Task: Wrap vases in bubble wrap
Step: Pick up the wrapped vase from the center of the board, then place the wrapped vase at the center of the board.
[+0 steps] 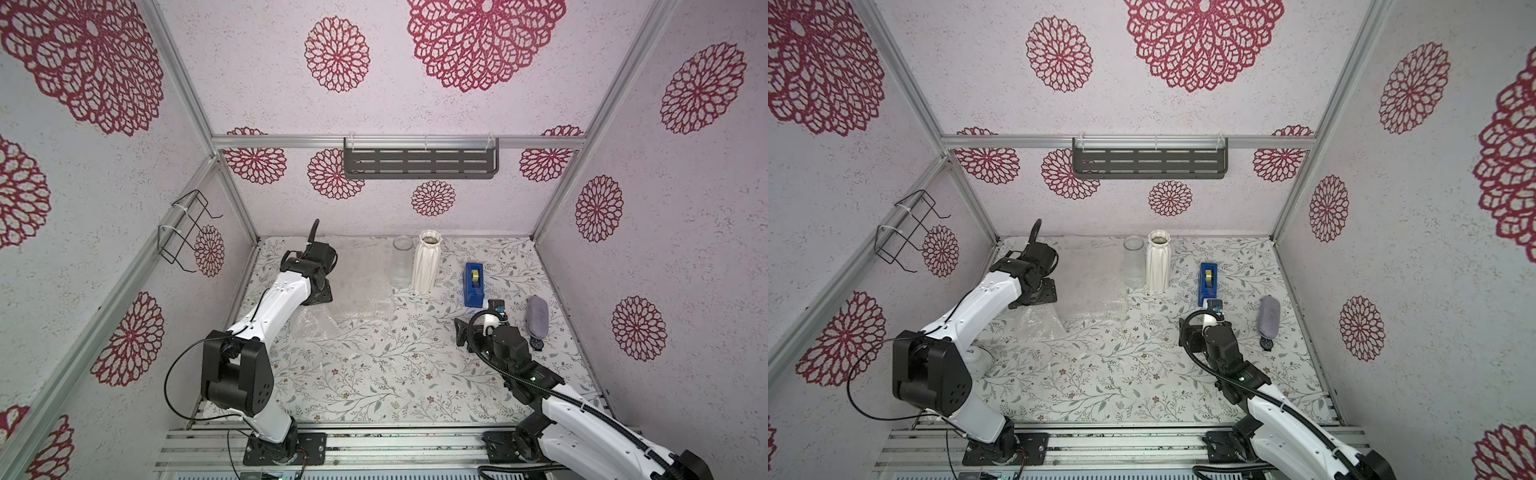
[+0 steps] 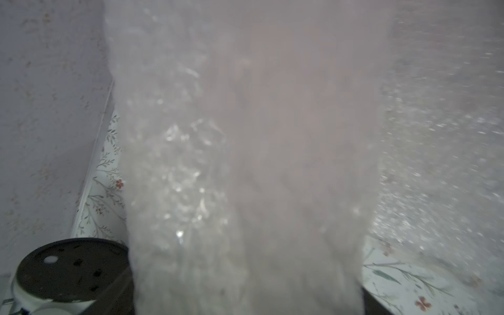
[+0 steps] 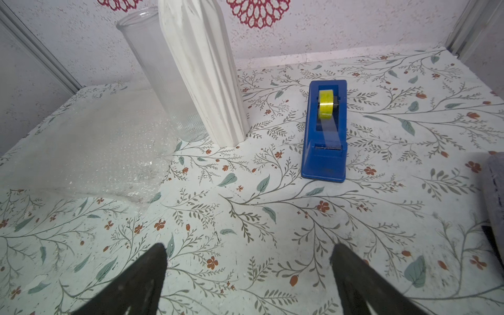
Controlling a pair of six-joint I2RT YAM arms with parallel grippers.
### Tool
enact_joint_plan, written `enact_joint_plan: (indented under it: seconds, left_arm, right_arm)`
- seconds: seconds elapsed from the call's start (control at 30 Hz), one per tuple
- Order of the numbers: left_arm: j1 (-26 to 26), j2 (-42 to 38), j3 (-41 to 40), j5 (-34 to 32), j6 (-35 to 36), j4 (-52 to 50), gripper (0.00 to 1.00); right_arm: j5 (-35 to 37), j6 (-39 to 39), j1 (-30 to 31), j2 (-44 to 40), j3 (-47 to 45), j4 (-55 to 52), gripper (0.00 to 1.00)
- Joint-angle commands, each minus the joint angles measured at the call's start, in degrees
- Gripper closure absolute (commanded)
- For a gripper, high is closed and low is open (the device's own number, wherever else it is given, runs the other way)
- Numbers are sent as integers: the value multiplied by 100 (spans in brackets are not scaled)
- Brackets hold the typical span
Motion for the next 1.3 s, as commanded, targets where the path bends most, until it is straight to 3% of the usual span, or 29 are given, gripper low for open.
enact_joint_plan:
  seconds: [0.0, 0.37, 0.7, 0.9, 1.17, 1.27]
  left_arm:
    - [348, 111, 88, -387, -267, 77, 51]
    - [1374, 669, -334, 239, -542, 532, 49]
    - [1795, 719, -943, 604, -795, 1279, 41]
    - [1843, 483, -1130, 640, -899, 1512, 15]
    - [1364, -823, -1387, -275, -1014, 1533, 1]
    - [1114, -1203, -1463, -311, -1025, 1573, 0]
  right_arm:
    - [57, -46, -43, -128, -58, -22, 3]
    - [-63, -45, -52, -254, -59, -76, 3]
    - [-496, 307, -51, 333, -19, 269, 2]
    - [-757, 493, -43, 847, 189, 500, 4]
    - [-935, 1049, 72, 1826, 582, 939, 11]
    - [-927, 1277, 232, 2411, 921, 1126, 14]
